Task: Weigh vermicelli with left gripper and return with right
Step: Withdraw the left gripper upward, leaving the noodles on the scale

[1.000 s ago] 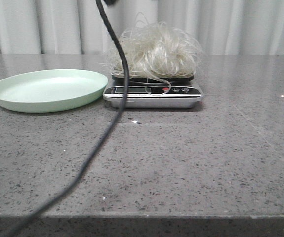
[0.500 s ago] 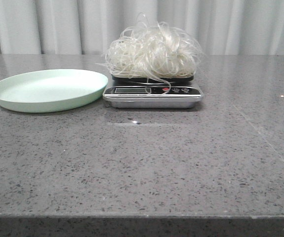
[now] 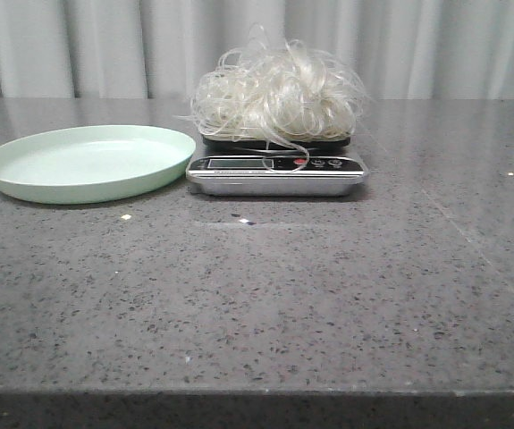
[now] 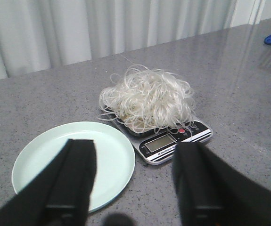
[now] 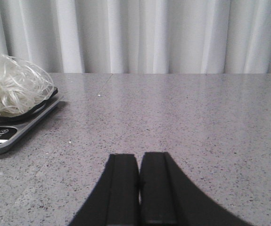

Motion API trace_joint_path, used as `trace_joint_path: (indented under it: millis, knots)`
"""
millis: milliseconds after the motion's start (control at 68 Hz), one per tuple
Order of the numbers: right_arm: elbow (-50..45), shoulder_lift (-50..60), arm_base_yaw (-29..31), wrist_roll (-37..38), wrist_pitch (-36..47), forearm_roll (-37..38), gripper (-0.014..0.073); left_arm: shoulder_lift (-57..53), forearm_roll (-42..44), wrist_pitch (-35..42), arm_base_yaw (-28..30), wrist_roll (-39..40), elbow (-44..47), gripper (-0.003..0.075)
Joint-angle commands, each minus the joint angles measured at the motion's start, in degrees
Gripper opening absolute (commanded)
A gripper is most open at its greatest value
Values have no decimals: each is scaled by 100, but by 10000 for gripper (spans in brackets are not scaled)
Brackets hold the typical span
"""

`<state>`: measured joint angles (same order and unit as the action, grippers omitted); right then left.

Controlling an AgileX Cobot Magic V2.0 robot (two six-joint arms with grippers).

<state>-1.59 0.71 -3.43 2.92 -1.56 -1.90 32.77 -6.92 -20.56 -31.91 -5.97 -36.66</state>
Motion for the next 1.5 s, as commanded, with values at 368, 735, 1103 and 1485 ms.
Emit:
trace_joint_path:
  millis: [368,735,1103,1485]
  knots:
    - [48,80,6,-32,429,81,167,-2530,-27,844,-6,-11,1378,127]
    - [358,69,13,-31,1866,-246,167,-2742,-17,1084,-6,-11,1444,127]
    - [3053,-2097,13,-31,-963,-416,167,-2742,-17,1151,-6,-11,1444,127]
    - [3480,-3434,-135,-37,-1004,-435,257,-2742,-17,1151,-6,-11,1444,127]
